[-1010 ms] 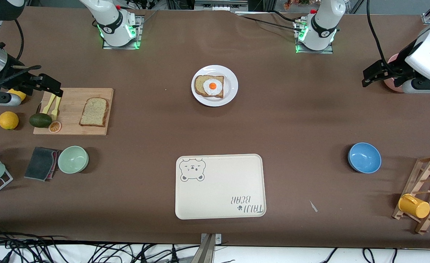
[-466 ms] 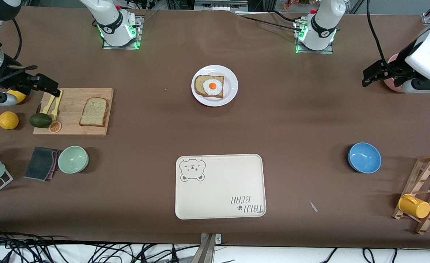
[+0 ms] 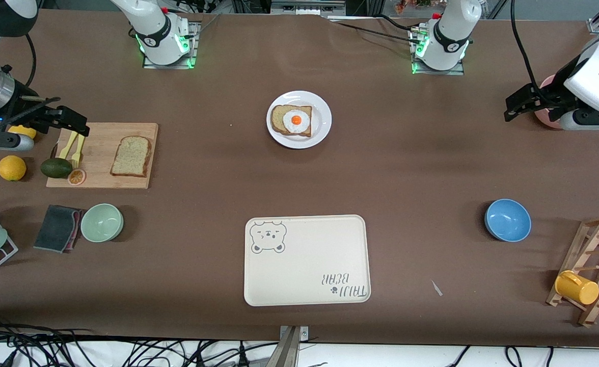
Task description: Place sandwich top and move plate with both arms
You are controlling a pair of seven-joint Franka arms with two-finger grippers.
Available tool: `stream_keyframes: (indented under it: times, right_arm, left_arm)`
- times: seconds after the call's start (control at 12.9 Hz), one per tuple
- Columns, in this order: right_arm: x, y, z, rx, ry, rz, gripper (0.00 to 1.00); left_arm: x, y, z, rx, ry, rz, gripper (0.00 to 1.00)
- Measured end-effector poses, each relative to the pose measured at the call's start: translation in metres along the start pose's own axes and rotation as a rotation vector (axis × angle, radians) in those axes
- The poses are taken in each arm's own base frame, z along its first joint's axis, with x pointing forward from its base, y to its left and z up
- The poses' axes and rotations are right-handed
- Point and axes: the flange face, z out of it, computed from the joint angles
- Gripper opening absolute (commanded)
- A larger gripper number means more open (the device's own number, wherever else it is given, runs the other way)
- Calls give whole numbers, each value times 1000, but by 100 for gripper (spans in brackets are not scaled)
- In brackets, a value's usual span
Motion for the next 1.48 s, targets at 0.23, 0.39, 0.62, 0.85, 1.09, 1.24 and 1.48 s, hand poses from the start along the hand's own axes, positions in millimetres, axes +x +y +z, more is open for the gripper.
stream_keyframes:
  times: [0.23,0.39,0.62,0.85,1.09,1.24,1.48]
  right_arm:
    - [0,0,-1,0,2,0,100]
    - [0,0,-1,-2,3,0,100]
    - [0,1,-1,-5,3,0,100]
    - [0,1,-1,-5,3,0,100]
    - [0,1,0,-6,2,0,100]
    - [-1,1,4,-6,-4,1,100]
    - [0,1,26,-8,-23,9,100]
  left_arm:
    - [0,0,0,0,0,0,100]
    - [0,1,0,0,0,2,100]
    - [0,3,0,1,0,6,100]
    - [-1,9,0,1,0,16,100]
    - [-1,10,0,2,0,19,100]
    - [-1,10,0,9,1,20,100]
    - [-2,15,1,28,3,32,100]
